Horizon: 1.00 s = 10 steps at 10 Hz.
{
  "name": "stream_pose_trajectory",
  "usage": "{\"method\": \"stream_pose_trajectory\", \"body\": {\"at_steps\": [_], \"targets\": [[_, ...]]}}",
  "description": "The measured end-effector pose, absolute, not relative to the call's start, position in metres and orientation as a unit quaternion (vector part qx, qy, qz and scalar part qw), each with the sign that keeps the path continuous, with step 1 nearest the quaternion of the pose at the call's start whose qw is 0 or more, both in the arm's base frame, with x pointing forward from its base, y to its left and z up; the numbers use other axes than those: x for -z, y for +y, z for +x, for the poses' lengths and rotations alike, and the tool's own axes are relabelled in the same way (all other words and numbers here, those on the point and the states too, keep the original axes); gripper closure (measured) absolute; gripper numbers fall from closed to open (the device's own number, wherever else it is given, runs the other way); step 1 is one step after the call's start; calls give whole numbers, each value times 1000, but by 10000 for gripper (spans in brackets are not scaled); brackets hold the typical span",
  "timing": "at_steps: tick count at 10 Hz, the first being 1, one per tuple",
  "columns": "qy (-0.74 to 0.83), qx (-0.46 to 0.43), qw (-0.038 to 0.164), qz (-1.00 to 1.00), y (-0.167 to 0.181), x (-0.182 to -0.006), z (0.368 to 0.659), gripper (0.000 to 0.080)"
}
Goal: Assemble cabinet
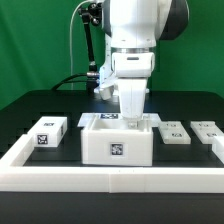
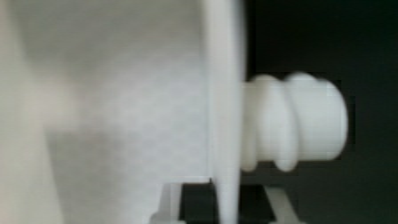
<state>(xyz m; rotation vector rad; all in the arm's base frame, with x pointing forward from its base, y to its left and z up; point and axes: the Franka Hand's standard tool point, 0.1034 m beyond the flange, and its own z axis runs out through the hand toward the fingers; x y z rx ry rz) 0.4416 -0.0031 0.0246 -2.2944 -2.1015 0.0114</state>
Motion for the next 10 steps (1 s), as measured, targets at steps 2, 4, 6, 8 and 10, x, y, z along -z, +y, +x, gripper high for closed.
{"method": "stream_pose_trajectory", "body": {"at_steps": [2, 4, 6, 8, 10], "targets": [[-675, -4, 15, -737, -3, -25, 442, 765], [-675, -4, 15, -737, -3, -25, 442, 765], [-679, -1, 13, -734, -2, -24, 448, 764], [-680, 5, 12, -733, 10, -24, 458, 764], [-679, 11, 10, -734, 27, -25, 473, 764]]}}
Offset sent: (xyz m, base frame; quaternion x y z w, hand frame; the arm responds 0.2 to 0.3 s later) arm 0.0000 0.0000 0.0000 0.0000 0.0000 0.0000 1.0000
